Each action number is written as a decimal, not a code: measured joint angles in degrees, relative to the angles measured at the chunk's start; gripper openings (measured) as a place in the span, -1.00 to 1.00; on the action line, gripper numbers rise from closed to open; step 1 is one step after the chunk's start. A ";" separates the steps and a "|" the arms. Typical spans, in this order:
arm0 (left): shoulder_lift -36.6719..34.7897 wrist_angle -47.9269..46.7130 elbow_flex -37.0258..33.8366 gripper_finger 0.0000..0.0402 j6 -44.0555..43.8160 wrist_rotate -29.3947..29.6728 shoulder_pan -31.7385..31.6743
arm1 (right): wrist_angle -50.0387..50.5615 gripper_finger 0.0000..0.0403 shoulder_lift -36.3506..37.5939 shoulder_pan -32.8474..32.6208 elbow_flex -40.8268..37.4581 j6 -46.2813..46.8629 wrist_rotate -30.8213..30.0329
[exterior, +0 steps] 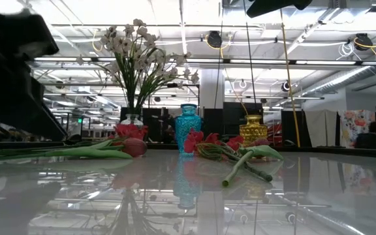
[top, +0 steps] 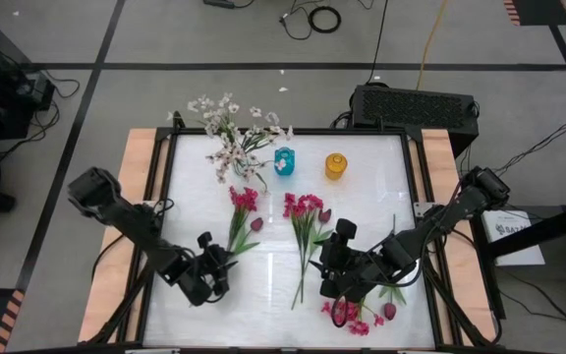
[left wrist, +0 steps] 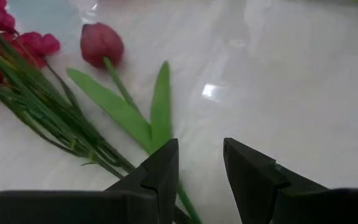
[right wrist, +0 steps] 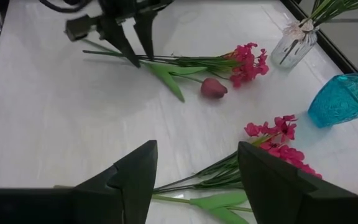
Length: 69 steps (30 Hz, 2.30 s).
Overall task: Sort flowers into vase by color
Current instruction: Put the left red tulip into the blue vase
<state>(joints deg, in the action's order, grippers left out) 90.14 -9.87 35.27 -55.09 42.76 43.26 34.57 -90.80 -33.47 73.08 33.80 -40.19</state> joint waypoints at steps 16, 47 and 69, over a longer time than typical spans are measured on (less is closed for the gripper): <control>3.96 -1.92 0.05 -0.33 1.47 -2.04 -4.51 | 0.00 0.07 0.00 0.00 0.00 0.00 -0.02; 3.62 -7.97 1.74 -0.88 0.00 -0.96 -7.36 | 0.01 0.07 -0.02 -0.39 0.00 -0.53 -0.02; -17.16 1.40 13.60 -0.93 25.24 7.75 -3.36 | -7.70 0.07 -0.04 -0.40 -0.04 -3.71 -0.33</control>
<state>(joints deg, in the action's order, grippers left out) 72.98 -8.47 48.86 -29.85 50.52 39.90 26.87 -90.85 -33.87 73.03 30.09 -40.51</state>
